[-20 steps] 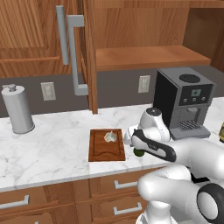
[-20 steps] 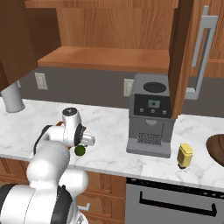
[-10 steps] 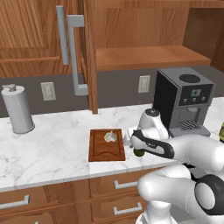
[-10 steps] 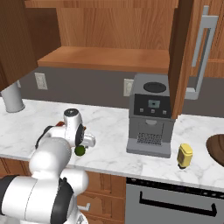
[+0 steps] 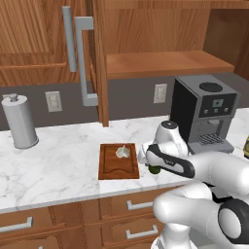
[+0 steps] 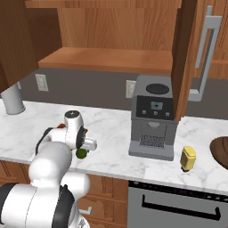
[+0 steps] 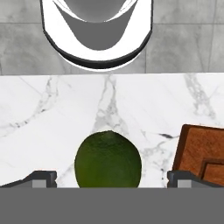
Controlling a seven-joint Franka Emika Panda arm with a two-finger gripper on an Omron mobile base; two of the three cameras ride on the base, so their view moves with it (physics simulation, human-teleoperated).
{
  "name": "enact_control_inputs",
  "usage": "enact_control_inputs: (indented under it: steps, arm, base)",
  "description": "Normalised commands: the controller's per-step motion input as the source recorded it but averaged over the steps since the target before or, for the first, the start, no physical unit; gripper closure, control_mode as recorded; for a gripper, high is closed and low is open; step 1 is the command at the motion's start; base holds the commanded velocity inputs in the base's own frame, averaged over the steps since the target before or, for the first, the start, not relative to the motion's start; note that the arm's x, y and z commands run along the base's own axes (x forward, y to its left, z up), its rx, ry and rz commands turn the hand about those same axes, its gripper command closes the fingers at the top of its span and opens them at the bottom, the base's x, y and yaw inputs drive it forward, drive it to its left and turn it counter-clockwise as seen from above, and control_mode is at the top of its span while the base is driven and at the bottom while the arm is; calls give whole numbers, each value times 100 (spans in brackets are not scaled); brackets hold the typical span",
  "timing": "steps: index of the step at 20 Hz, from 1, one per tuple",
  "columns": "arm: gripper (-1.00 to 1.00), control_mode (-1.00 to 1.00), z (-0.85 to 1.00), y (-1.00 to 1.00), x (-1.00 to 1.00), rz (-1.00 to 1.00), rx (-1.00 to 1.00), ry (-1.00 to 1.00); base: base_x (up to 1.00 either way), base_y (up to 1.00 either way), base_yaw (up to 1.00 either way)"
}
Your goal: Open the cabinet. Place the bowl and condiment on the counter. Then place the lime and garlic on the cutting board.
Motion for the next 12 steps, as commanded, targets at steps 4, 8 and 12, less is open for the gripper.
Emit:
enact_control_inputs:
  steps: [4, 8, 12]
  arm:
    - [-100, -100, -12, -8, -4, 0, 0, 0]
    - [-100, -100, -27, -17, 0, 0, 0, 0]
    - [-100, -100, -29, -8, 0, 0, 0, 0]
  base:
    - [0, 0, 0]
    - [0, 0, 0]
    - [0, 0, 0]
